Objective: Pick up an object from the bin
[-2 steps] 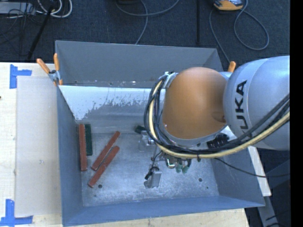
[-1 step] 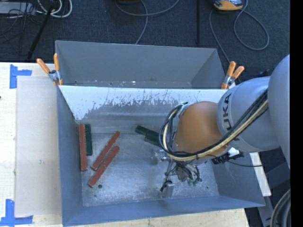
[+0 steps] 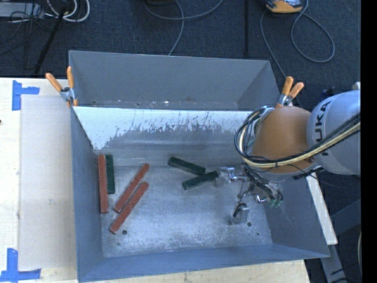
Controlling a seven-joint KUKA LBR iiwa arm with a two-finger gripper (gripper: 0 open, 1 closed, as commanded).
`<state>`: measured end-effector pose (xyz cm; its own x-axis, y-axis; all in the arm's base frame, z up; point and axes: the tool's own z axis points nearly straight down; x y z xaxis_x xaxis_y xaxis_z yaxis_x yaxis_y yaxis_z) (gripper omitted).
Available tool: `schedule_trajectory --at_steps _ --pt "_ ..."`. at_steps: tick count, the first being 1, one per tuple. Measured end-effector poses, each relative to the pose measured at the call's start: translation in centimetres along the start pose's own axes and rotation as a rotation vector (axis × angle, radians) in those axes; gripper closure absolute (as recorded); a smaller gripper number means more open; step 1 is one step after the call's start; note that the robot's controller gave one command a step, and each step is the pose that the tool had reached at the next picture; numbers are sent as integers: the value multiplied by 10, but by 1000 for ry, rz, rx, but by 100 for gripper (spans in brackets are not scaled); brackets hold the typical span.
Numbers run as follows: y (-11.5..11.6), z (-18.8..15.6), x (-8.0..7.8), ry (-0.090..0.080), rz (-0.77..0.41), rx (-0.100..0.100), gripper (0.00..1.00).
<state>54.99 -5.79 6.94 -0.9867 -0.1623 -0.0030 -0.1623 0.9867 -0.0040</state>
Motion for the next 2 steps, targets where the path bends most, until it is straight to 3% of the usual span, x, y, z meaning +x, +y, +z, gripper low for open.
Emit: schedule_trajectory --at_steps 1,2 --pt "60 -13 -74 -4 -28 -7 0" --pt "100 -16 -57 5 -42 -7 0"
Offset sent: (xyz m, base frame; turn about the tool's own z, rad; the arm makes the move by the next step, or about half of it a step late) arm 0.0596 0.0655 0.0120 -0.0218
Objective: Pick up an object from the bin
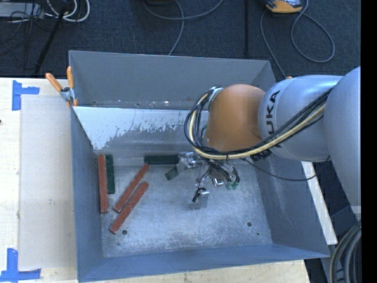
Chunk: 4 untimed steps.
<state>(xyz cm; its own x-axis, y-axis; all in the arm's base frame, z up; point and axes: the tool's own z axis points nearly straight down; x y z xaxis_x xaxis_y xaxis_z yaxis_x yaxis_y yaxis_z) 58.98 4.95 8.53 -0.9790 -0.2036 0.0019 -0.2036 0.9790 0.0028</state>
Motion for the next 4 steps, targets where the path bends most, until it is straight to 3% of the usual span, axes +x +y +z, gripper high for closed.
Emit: schedule_trajectory --at_steps 1,2,3,4 --pt "44 15 -31 -6 -48 1 0" --pt "87 15 -45 -5 -132 2 0" --pt "182 15 -51 -5 -284 7 0" --pt "178 13 -51 -1 -278 8 100"
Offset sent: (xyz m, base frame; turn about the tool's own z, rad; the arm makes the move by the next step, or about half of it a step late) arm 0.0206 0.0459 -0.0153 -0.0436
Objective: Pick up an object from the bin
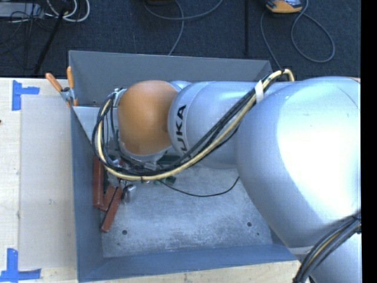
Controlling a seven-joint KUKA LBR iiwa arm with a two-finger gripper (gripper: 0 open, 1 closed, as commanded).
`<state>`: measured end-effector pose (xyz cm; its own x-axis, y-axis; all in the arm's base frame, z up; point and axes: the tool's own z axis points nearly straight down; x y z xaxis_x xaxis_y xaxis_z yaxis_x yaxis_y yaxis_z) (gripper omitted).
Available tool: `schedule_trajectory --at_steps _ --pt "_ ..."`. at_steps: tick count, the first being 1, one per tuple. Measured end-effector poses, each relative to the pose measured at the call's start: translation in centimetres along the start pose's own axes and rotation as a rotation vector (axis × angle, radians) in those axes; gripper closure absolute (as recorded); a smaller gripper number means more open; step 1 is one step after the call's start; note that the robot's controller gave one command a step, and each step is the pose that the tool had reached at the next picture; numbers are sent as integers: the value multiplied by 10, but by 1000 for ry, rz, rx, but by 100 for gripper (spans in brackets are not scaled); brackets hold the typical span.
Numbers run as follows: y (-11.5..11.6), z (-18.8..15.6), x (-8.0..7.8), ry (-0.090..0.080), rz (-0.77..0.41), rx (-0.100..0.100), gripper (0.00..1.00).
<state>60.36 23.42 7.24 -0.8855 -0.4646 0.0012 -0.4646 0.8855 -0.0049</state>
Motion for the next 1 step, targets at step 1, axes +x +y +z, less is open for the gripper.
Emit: schedule_trajectory --at_steps 1 --pt "-44 -134 28 -10 -74 -1 100"
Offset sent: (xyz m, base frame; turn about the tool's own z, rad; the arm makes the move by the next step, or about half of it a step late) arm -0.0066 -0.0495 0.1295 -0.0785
